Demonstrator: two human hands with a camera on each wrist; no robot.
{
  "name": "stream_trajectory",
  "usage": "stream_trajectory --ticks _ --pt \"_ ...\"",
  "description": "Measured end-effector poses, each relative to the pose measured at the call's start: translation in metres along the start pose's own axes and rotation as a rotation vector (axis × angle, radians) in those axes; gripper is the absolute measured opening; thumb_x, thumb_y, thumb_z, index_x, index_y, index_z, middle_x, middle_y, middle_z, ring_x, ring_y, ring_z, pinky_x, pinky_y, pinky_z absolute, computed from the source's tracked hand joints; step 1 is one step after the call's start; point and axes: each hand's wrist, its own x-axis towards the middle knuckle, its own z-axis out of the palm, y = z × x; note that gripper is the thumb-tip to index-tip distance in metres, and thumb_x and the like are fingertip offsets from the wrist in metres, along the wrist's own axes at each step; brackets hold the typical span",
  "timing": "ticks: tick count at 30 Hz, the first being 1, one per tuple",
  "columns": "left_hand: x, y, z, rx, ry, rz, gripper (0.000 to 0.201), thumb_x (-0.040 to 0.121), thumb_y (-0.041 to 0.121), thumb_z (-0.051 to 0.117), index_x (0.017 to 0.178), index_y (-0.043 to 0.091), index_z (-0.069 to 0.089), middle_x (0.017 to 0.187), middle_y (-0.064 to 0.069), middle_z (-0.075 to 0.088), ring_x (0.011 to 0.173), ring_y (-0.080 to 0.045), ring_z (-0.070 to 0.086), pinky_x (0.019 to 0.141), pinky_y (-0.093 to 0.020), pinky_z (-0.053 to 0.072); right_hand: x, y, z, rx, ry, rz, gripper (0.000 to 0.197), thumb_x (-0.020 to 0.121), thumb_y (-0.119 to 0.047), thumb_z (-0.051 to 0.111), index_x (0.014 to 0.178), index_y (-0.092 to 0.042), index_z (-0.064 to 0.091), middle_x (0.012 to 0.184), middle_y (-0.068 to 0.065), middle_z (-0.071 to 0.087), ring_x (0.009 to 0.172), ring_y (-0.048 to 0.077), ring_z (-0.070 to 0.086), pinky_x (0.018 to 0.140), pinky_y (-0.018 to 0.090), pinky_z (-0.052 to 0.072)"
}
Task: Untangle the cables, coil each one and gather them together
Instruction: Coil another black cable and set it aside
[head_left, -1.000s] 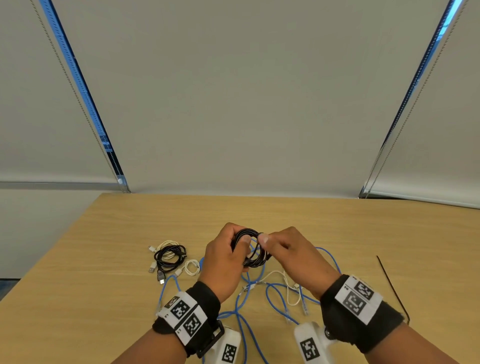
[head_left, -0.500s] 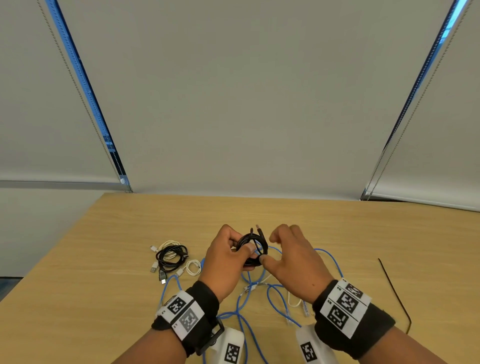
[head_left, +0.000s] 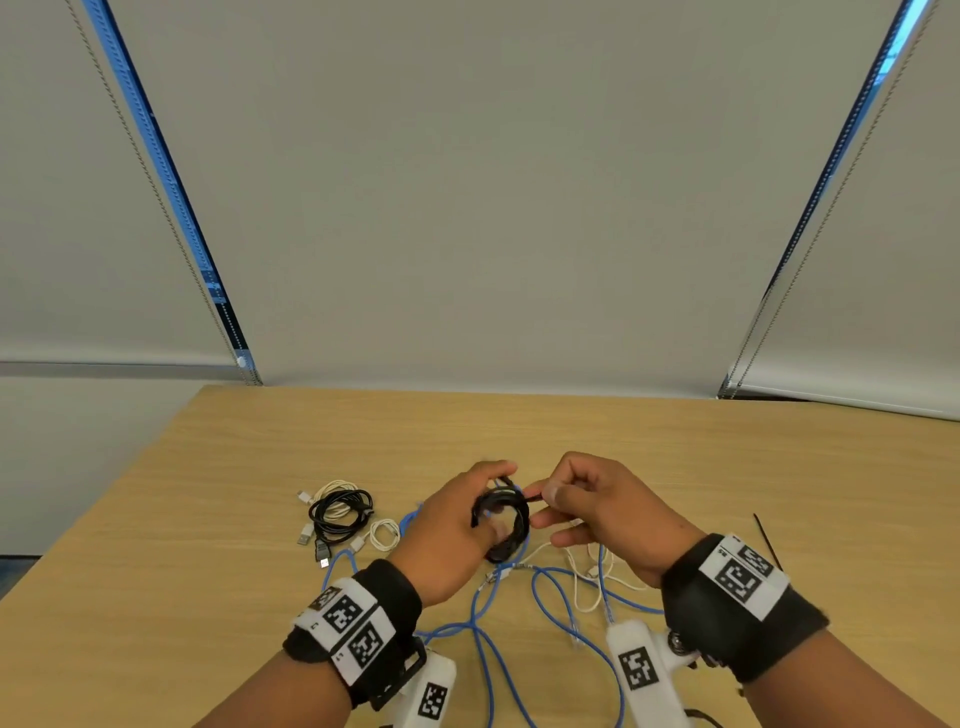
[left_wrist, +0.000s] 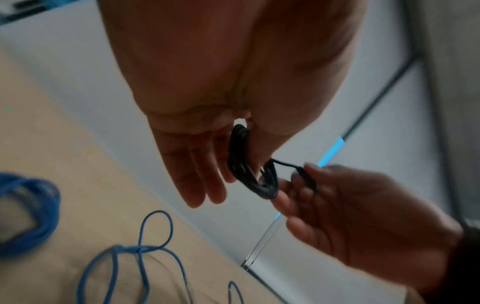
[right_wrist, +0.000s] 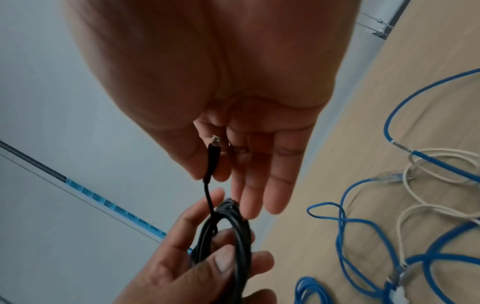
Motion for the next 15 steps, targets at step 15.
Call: stream_trajectory --ticks 15 --pt "0.005 0.01 -0.001 0.325 0.236 0.138 0.016 0.089 0.039 0.07 0.102 0.034 0.062 0.142 0.011 0.032 0.122 -0.009 0.04 0.095 -0.032 0.046 0.003 0.006 0.007 0.058 0.061 -0.067 0.008 0.103 -0.01 0.05 0.1 -0.014 0.058 0.109 0.004 0.074 0.098 0.018 0.074 0.083 0.041 0.058"
